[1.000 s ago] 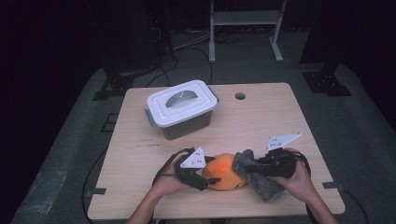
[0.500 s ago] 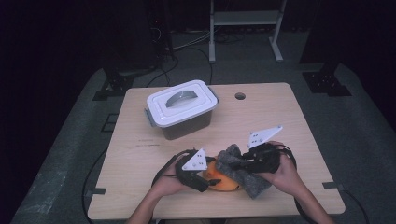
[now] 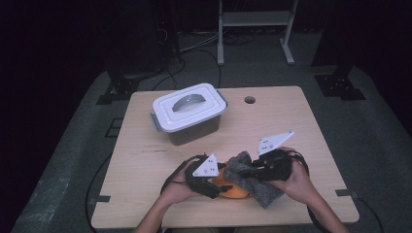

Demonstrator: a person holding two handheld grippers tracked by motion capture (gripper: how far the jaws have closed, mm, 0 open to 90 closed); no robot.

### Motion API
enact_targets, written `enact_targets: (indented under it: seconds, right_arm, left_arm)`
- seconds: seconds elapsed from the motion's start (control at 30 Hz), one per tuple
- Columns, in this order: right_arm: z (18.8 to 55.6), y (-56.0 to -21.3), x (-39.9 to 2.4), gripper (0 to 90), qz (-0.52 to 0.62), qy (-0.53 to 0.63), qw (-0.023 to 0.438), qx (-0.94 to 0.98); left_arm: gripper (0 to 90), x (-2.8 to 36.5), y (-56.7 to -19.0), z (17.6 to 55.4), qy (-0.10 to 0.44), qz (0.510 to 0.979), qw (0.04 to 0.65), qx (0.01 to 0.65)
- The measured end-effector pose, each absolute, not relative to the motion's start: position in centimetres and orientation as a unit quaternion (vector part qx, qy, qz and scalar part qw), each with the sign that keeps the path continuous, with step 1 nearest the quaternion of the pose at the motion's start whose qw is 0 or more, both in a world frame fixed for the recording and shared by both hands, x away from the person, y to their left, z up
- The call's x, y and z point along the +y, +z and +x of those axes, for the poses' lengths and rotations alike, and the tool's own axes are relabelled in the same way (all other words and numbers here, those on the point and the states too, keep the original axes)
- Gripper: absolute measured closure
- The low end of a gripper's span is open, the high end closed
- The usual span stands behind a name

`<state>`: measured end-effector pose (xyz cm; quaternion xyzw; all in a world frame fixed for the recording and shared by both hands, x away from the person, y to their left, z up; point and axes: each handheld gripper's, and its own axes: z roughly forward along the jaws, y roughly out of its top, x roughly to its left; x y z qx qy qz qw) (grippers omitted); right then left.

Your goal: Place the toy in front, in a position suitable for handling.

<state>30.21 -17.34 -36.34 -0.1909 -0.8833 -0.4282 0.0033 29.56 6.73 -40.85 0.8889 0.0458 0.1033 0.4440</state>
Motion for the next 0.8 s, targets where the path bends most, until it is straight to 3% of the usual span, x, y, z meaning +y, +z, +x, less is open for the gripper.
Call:
enact_targets:
  seconds: [0.23,0.5,0.6,0.7,0.8]
  right_arm:
    - [29.9,-36.1,-15.0,74.4,-0.166,-0.414,0.010,-0.895]
    - [30.9,-37.7,-18.8,74.5,-0.217,-0.426,0.014,-0.878]
    - [30.9,-38.4,-19.7,74.5,-0.230,-0.431,0.020,-0.872]
    - [30.7,-38.7,-19.7,74.6,-0.233,-0.437,0.022,-0.868]
    - [30.7,-38.3,-19.0,74.6,-0.225,-0.440,0.018,-0.869]
  left_arm:
    - [33.3,6.8,-41.1,29.4,0.097,0.892,0.440,0.034]
    - [33.2,8.5,-41.8,30.4,0.072,0.893,0.441,0.044]
    - [31.1,8.9,-41.7,30.8,0.056,0.895,0.439,0.057]
    - [19.2,8.3,-41.0,30.7,0.051,0.888,0.452,0.071]
    - [22.7,7.9,-40.5,30.5,0.071,0.885,0.455,0.071]
